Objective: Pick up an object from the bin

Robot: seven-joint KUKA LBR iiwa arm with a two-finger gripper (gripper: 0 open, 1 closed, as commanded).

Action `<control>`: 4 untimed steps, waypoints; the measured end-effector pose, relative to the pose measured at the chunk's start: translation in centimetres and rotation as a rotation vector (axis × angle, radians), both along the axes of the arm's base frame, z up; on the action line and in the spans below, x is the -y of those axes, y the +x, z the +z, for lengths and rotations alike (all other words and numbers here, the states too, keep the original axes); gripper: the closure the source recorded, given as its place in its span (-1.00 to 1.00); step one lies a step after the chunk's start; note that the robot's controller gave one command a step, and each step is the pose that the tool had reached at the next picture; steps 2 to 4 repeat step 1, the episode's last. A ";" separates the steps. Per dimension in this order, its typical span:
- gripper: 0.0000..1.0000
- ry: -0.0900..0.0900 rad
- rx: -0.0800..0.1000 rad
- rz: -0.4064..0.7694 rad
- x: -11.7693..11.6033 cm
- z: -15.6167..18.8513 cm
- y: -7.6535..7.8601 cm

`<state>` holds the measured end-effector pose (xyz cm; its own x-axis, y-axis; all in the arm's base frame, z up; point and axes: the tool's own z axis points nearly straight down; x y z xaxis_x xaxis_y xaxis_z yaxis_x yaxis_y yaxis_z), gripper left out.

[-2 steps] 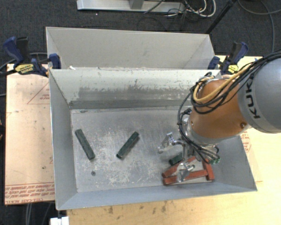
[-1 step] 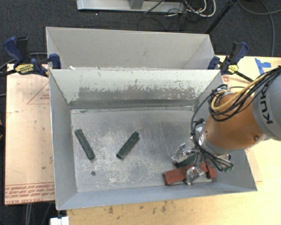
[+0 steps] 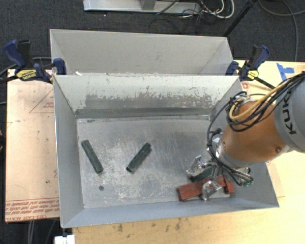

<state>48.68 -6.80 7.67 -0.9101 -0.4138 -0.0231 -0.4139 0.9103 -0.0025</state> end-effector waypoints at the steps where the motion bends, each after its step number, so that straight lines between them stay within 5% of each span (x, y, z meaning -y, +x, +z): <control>1: 1.00 -0.006 -0.020 0.055 0.3 13.1 0.2; 4: 1.00 -0.006 -0.020 0.055 0.3 13.1 0.2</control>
Offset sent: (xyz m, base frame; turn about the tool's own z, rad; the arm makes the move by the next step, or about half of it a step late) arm 0.0000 0.0000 0.0000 0.0000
